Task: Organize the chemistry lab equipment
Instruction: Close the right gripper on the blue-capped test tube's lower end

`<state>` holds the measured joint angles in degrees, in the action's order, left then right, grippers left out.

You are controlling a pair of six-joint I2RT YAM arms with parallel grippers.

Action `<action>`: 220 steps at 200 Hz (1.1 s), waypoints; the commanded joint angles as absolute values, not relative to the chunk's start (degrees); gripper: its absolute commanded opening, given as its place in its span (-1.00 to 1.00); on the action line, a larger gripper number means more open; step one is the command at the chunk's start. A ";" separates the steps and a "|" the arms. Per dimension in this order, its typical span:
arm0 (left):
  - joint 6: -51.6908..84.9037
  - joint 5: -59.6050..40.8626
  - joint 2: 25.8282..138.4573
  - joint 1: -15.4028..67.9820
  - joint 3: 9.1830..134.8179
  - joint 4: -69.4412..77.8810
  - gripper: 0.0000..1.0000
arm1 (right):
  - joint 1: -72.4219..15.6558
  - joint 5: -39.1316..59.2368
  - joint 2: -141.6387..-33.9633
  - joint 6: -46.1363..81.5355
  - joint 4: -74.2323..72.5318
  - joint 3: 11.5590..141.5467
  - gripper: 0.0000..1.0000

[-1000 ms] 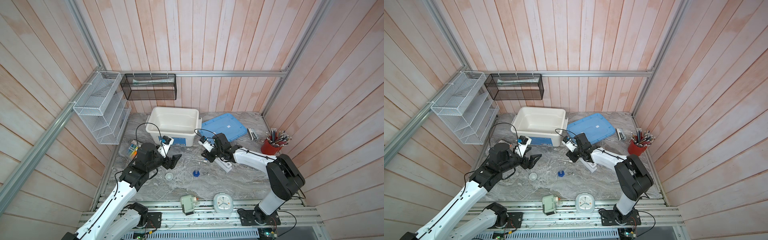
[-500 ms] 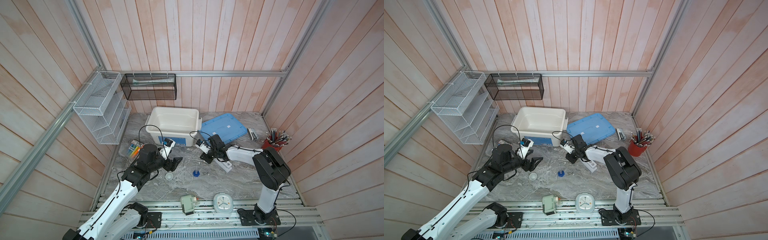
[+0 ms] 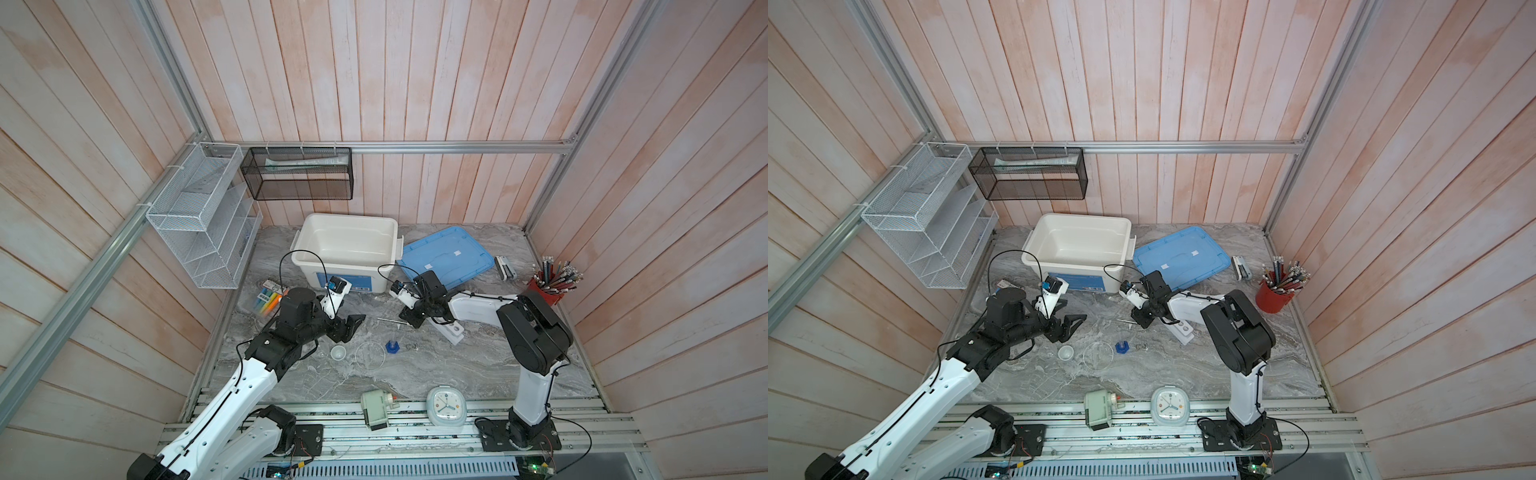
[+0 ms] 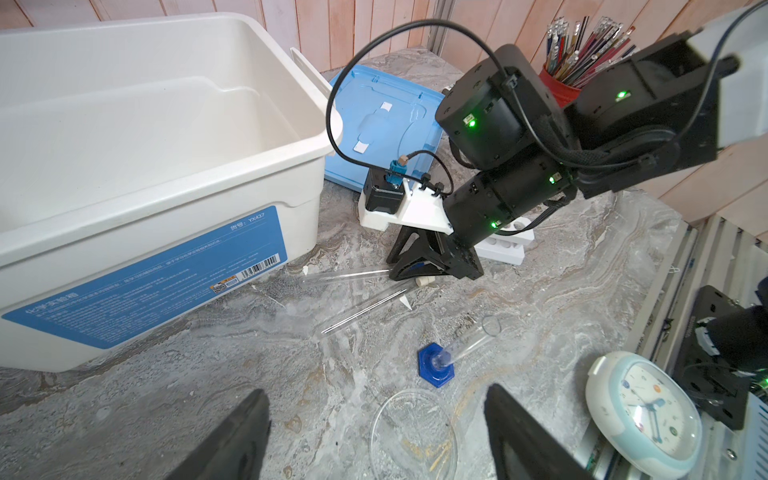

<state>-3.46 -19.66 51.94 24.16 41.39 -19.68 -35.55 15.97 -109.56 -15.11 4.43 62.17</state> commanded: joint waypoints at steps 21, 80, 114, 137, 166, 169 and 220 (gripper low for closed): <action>-4.13 -19.92 51.59 24.23 40.41 -18.50 0.65 | -35.95 16.35 -111.33 -15.91 4.80 63.63 -0.57; -4.20 -20.00 51.34 24.26 40.25 -18.13 0.65 | -36.65 14.89 -109.94 -17.53 7.71 64.61 -0.67; -4.22 -19.70 51.36 24.26 40.38 -18.11 0.65 | -36.85 14.17 -106.33 -18.84 10.69 65.04 -0.72; -4.29 -19.49 51.15 24.21 40.25 -17.87 0.64 | -36.91 13.12 -103.24 -19.13 11.34 64.28 -0.73; -4.90 -19.92 51.42 24.26 40.87 -18.28 0.65 | -36.92 12.31 -100.38 -19.20 14.13 64.57 -0.74; -5.00 -19.83 51.43 24.26 40.95 -18.28 0.65 | -36.94 12.24 -100.04 -19.19 14.41 64.64 -0.74; -10.43 -11.60 52.50 25.53 44.53 -20.14 0.65 | -37.10 12.73 -93.25 -19.17 20.89 65.05 -0.73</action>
